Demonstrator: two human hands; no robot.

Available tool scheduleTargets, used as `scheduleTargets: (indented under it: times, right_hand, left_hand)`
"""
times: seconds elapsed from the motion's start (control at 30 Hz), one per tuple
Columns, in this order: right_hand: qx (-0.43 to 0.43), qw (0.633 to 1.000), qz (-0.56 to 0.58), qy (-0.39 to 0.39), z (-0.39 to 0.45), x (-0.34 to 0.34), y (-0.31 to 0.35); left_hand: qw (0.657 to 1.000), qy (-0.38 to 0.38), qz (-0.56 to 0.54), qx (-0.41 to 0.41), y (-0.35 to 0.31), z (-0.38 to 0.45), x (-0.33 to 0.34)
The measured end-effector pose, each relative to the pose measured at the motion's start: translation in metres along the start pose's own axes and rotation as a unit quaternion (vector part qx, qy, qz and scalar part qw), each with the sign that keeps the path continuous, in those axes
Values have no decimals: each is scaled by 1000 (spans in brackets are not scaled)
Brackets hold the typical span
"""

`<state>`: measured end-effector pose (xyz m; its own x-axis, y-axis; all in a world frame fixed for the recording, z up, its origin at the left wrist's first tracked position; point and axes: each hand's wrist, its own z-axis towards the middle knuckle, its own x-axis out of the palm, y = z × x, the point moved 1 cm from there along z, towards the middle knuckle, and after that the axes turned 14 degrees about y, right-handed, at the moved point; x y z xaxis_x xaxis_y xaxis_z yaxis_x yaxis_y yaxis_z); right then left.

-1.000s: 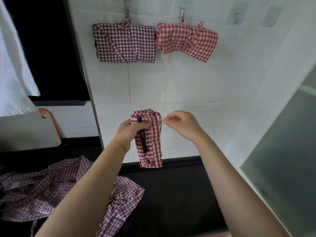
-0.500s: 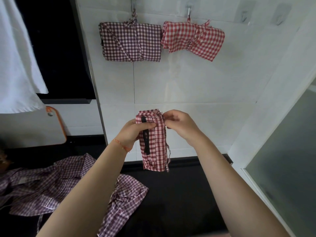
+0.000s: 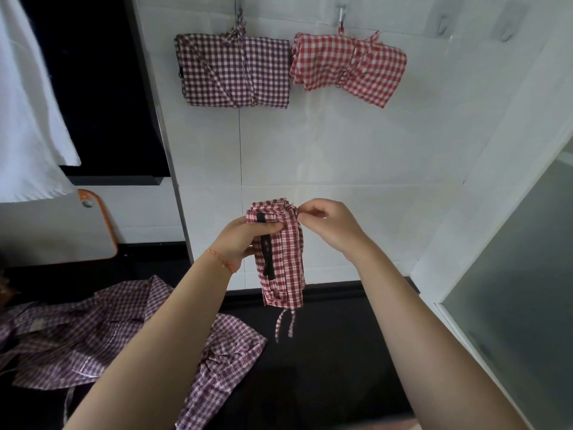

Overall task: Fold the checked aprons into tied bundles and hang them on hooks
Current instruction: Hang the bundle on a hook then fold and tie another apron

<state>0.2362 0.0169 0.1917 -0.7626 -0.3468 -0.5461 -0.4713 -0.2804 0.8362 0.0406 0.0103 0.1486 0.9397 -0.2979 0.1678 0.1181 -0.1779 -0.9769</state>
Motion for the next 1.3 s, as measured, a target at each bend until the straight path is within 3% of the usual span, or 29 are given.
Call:
scheduleTargets:
  times: [0.1, 0.2, 0.3, 0.4, 0.5, 0.6, 0.67, 0.73, 0.83, 0.93, 1.03, 1.17, 1.3]
  right_hand:
    - [14, 1000, 2, 22, 1, 0, -1]
    - [23, 999, -24, 10, 1, -3, -1]
    - [45, 997, 42, 50, -3, -7, -5]
    - [81, 990, 75, 93, -7, 10, -11]
    - [107, 989, -3, 104, -6, 43, -22]
    - [108, 991, -24, 79, -8, 65, -34]
    - [102, 992, -12, 69, -9, 73, -41]
    - [113, 989, 72, 56, -10, 79, -47]
    - [151, 959, 238, 27, -9, 79, -56]
    - [140, 930, 317, 119, -10, 60, -71]
    - [153, 920, 311, 182, -12, 35, -82]
    - [143, 913, 348, 160, -3, 12, -88]
    - [121, 938, 273, 176, 3, -1, -71]
  left_hand:
    - [1000, 6, 3, -10, -1, 0, 2]
    - [999, -42, -24, -22, -1, -1, 3]
    - [983, -134, -122, -35, 4, -3, 2]
    - [936, -197, -289, -45, 9, -4, 5]
    - [891, -199, -407, -30, 9, -5, 16]
    - [873, -171, -457, -22, 9, -2, 25]
    - [862, -158, -481, -19, 9, 0, 26]
    - [853, -136, -504, -18, 9, 1, 26]
    - [874, -69, -481, -10, 6, -1, 29]
    - [922, -9, -386, -12, 6, -5, 24]
    - [954, 35, -296, -37, 5, -9, 7]
    - [971, 51, -219, -81, 5, -10, -7]
    - [977, 53, -196, -71, 11, -8, -3]
